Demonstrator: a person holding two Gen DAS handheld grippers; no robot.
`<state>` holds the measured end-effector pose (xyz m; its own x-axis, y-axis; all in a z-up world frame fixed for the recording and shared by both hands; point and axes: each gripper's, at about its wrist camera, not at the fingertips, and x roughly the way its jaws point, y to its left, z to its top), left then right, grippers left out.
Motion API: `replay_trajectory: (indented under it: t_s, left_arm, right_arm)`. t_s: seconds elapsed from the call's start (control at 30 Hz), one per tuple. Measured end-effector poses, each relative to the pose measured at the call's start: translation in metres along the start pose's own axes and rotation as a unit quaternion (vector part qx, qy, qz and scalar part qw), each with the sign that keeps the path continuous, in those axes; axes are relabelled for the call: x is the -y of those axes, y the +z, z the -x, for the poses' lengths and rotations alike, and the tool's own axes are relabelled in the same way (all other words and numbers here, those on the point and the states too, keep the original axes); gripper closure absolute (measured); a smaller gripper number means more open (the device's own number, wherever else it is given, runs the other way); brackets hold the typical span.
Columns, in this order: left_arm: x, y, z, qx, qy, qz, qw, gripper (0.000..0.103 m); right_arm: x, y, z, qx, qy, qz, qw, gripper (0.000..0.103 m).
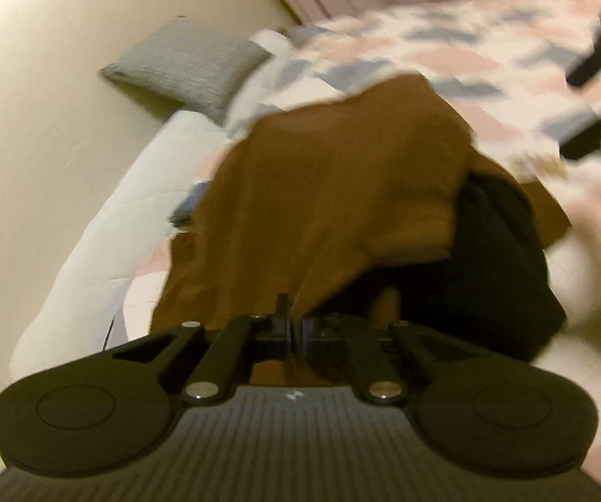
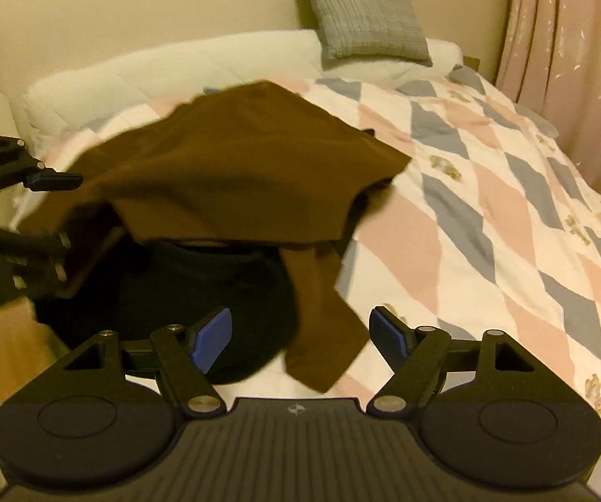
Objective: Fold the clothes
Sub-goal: 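Lift the brown shirt up with both grippers and shake it out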
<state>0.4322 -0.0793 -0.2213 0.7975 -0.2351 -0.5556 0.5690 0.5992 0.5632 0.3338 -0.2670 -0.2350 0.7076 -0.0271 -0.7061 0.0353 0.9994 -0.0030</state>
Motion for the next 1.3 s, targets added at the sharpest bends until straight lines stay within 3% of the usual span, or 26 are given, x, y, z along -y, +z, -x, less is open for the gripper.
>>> replay_trajectory:
  t_s: [0.13, 0.23, 0.3, 0.37, 0.47, 0.6, 0.7, 0.73, 0.8, 0.83, 0.97, 1.13, 1.3]
  left_arm:
    - [-0.040, -0.004, 0.001, -0.010, 0.006, 0.055, 0.9984, 0.098]
    - [-0.057, -0.007, -0.002, -0.017, 0.015, 0.074, 0.9970, 0.098]
    - [-0.064, -0.008, -0.005, -0.020, 0.015, 0.084, 0.9962, 0.098]
    - [-0.066, -0.008, -0.009, -0.024, 0.016, 0.084, 0.9960, 0.097]
    - [-0.064, -0.012, -0.015, -0.033, 0.016, 0.080, 0.9961, 0.095]
    - [-0.056, -0.019, -0.026, -0.058, 0.001, 0.077, 0.9953, 0.091]
    - [-0.047, -0.026, -0.034, -0.083, -0.024, 0.082, 0.9929, 0.090]
    - [-0.043, -0.027, -0.035, -0.088, -0.029, 0.085, 0.9920, 0.090]
    - [-0.039, -0.030, -0.038, -0.095, -0.036, 0.098, 0.9900, 0.095]
    - [-0.040, -0.030, -0.037, -0.096, -0.039, 0.112, 0.9882, 0.101]
    - [-0.064, -0.021, -0.015, -0.071, -0.014, 0.173, 0.9823, 0.101]
    - [-0.092, 0.006, 0.052, 0.007, 0.053, 0.162, 0.9853, 0.101]
    - [-0.107, 0.040, 0.141, 0.103, 0.107, 0.137, 0.9793, 0.101]
  right_arm:
    - [0.001, 0.006, -0.024, 0.034, -0.027, 0.061, 0.997, 0.032]
    - [-0.005, 0.011, -0.048, 0.065, -0.068, 0.162, 0.982, 0.042]
    - [-0.010, 0.011, -0.069, 0.082, -0.103, 0.240, 0.962, 0.047]
    - [-0.014, 0.009, -0.088, 0.104, -0.134, 0.318, 0.933, 0.047]
    - [-0.019, 0.006, -0.111, 0.130, -0.146, 0.406, 0.893, 0.047]
    - [-0.024, -0.002, -0.139, 0.152, -0.159, 0.491, 0.843, 0.047]
    - [-0.026, 0.000, -0.147, 0.176, -0.169, 0.514, 0.822, 0.048]
    - [-0.026, 0.003, -0.148, 0.176, -0.170, 0.516, 0.821, 0.052]
    - [-0.026, 0.009, -0.150, 0.167, -0.168, 0.514, 0.824, 0.073]
    - [-0.025, 0.013, -0.150, 0.159, -0.164, 0.510, 0.829, 0.101]
    - [-0.025, 0.025, -0.129, 0.163, -0.159, 0.470, 0.853, 0.102]
    - [-0.028, 0.042, -0.063, 0.199, -0.183, 0.388, 0.881, 0.103]
    - [-0.038, 0.049, 0.026, 0.236, -0.221, 0.342, 0.882, 0.103]
